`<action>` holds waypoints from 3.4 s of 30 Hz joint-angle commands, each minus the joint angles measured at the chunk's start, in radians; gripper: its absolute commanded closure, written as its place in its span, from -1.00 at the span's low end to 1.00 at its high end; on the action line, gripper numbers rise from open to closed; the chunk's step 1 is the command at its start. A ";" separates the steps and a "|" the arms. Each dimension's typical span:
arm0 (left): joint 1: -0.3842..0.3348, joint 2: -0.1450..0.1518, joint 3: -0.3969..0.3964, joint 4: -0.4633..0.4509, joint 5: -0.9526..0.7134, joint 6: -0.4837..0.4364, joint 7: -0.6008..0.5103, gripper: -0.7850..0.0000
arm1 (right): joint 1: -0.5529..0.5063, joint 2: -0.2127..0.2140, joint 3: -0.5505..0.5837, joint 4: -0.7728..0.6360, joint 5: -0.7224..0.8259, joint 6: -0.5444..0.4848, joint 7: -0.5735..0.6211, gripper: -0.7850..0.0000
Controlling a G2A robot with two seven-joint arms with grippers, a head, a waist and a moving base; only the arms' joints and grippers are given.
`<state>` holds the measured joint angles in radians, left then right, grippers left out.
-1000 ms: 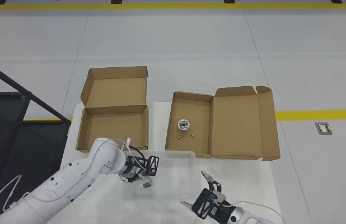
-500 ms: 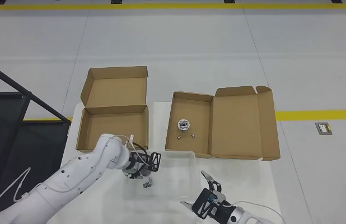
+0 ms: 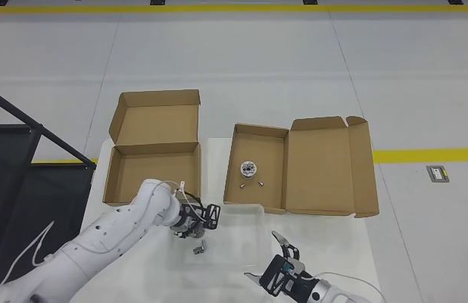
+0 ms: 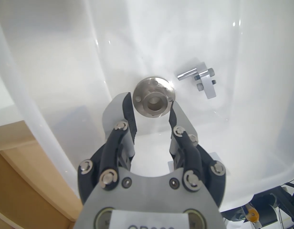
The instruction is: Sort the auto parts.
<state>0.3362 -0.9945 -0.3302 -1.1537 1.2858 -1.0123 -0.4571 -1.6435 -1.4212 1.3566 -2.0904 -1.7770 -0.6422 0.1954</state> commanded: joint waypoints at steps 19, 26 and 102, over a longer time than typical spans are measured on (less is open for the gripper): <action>-0.025 -0.047 0.060 0.085 0.018 0.000 0.043 0.40 | 0.000 0.000 0.000 0.000 0.000 0.000 0.000 -1.00; -0.039 -0.045 0.067 0.086 0.016 0.000 0.059 0.98 | 0.000 0.000 0.000 0.000 0.000 0.000 0.000 -1.00; 0.349 0.318 -0.645 0.017 -0.102 0.332 0.377 1.00 | 0.000 0.000 0.000 0.000 0.000 0.000 0.000 -1.00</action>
<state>0.7241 -0.6585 -1.0072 -1.1788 1.1846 -0.6755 -0.0750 -1.6435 -1.4212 1.3566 -2.0904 -1.7770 -0.6422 0.1954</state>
